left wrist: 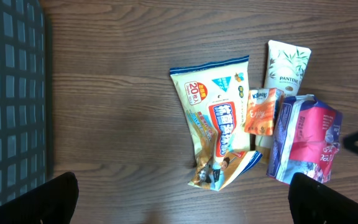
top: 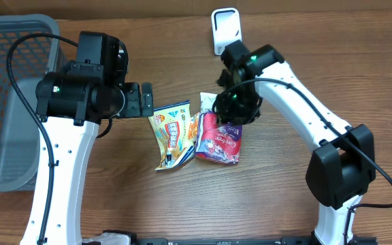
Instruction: Scan the item barcode
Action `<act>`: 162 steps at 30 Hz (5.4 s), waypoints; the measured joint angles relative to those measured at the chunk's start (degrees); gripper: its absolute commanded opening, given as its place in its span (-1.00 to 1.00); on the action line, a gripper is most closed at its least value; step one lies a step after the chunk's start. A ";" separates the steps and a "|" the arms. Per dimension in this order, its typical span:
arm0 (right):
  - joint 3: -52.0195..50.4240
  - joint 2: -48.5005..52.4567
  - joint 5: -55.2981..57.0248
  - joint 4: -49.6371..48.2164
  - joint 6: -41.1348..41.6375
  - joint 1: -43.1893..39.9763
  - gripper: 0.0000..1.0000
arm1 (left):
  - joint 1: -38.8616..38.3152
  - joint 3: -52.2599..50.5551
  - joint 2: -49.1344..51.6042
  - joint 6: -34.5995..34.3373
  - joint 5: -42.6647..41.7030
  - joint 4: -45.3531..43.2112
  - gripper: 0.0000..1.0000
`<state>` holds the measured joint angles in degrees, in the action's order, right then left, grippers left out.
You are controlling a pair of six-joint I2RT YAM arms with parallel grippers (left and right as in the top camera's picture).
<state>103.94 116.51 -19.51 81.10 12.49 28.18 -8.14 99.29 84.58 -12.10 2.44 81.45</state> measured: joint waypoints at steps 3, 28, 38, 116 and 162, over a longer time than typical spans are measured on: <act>0.87 0.00 4.15 2.56 0.04 -2.23 0.05 | 0.00 0.00 0.00 0.00 0.00 0.00 0.99; -25.99 0.00 -31.06 -12.81 -22.95 -18.51 0.52 | 0.00 0.00 0.00 0.00 0.00 0.00 1.00; -36.81 0.00 -34.01 -33.35 -9.07 -17.16 0.26 | 0.00 0.00 0.00 0.00 -0.02 0.00 0.99; -38.21 -12.70 6.78 -39.15 22.73 -21.03 0.06 | 0.00 0.00 0.00 0.00 -0.02 0.00 1.00; -10.54 4.87 -2.69 -76.78 37.22 -13.51 -0.92 | 0.00 0.00 0.00 0.00 0.00 0.00 1.00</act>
<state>93.41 121.38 -22.20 4.32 49.71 14.68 -8.14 99.29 84.58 -12.10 2.44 81.45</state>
